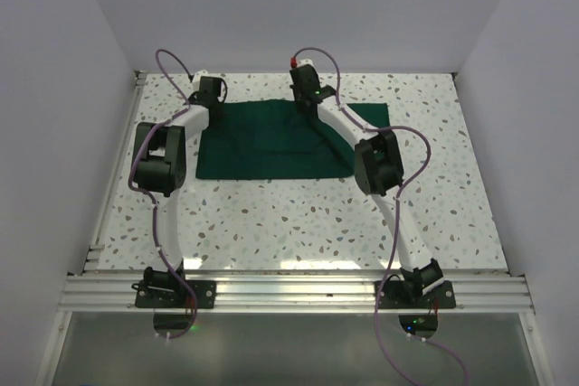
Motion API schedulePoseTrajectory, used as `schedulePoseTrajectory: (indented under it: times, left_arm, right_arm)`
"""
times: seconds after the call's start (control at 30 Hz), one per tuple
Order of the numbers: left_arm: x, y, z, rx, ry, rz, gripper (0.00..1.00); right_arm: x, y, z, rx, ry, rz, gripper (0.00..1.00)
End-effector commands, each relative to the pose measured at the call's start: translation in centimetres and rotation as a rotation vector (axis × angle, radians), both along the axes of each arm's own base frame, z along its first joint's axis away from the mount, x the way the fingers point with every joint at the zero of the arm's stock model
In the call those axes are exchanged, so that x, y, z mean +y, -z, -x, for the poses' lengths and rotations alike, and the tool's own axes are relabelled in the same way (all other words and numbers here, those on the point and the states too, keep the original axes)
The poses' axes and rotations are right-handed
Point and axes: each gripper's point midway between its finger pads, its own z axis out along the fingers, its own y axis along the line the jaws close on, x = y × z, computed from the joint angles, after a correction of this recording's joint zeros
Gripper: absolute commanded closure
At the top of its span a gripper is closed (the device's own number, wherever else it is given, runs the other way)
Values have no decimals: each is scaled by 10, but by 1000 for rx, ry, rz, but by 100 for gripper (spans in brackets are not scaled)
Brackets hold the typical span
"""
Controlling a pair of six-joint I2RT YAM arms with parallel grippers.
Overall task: Open and lay out the surgical kit
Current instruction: Open the surgical kit at the center of the board.
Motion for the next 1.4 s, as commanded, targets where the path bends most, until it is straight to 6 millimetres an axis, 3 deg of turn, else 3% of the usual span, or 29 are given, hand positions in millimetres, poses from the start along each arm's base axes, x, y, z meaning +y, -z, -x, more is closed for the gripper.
schedulePoseTrajectory:
  times: [0.0, 0.1, 0.17, 0.23, 0.27, 0.3, 0.33, 0.37, 0.4, 0.43, 0.47, 0.5, 0.53, 0.57, 0.6, 0.63, 0.67, 0.7, 0.77, 0.9, 0.97, 1.0, 1.2, 1.23, 1.27, 1.33, 1.37]
  left_arm:
    - [6, 25, 15, 80, -13, 19, 100]
    - [8, 22, 15, 75, -21, 14, 100]
    - [9, 18, 18, 55, -31, 5, 68]
    - [7, -7, 13, -26, -28, 0, 24]
    - [8, -9, 20, -22, -39, 6, 20]
    - [8, -31, 21, -56, -43, 18, 17]
    - [7, -36, 29, -59, -42, 19, 14]
    - [5, -67, 30, -119, -39, 26, 14]
    - [3, -75, 37, -125, -33, 26, 14]
    - [3, -89, 41, -142, -33, 22, 14]
    - [4, -118, 45, -189, -35, 22, 14]
    - [2, -128, 53, -189, -32, 15, 14]
    - [3, -137, 59, -200, -33, 7, 14]
    - [4, -164, 67, -247, -37, 10, 14]
    - [4, -174, 73, -259, -33, 12, 14]
    - [4, -179, 80, -266, -30, 10, 14]
    - [4, -199, 88, -308, -30, 14, 14]
    - [4, -202, 96, -305, -27, 14, 14]
    - [7, -221, 110, -332, -30, 12, 14]
    - [11, -239, 135, -362, -34, 16, 14]
    - [11, -241, 143, -362, -35, 22, 14]
    - [10, -238, 147, -356, -32, 24, 14]
    - [13, -238, 166, -346, -43, -2, 14]
    - [16, -238, 168, -340, -50, -14, 14]
    - [17, -237, 171, -332, -50, -19, 14]
    - [19, -237, 174, -327, -51, -31, 14]
    - [19, -236, 176, -322, -49, -32, 14]
  right_arm:
    - [-12, -51, -4, -95, 54, -8, 100]
    - [-14, -73, 3, -108, 60, -29, 100]
    - [-12, -98, 16, -125, 45, -44, 100]
    - [-6, -106, 34, -125, 26, -31, 100]
    - [-7, -136, 45, -167, 24, -51, 100]
    - [-1, -148, 57, -179, 7, -65, 100]
    - [-4, -159, 74, -186, 3, -81, 100]
    - [-1, -166, 87, -189, -1, -108, 100]
    - [-3, -148, 104, -142, -13, -100, 100]
    - [-8, -173, 119, -172, -13, -137, 100]
    - [-10, -172, 130, -161, -6, -157, 100]
    - [-14, -147, 151, -107, -12, -132, 100]
    - [-19, -148, 164, -100, -10, -142, 100]
    - [-24, -163, 181, -115, 0, -187, 100]
    - [-31, -138, 204, -57, -9, -166, 100]
    - [-34, -134, 218, -45, -15, -177, 100]
    - [-38, -148, 238, -64, -22, -218, 100]
    - [-51, -120, 261, 4, -17, -178, 100]
    - [-71, -109, 300, 45, 5, -193, 100]
    - [-128, -97, 359, 76, 190, -252, 100]
    - [-145, -91, 374, 62, 247, -281, 100]
    - [-154, -101, 384, 31, 259, -327, 100]
    - [-165, -101, 417, 55, 273, -454, 100]
    - [-162, -102, 423, 72, 258, -481, 89]
    - [-162, -100, 427, 90, 268, -498, 63]
    - [-160, -101, 438, 125, 258, -528, 59]
    - [-159, -104, 439, 125, 263, -554, 49]
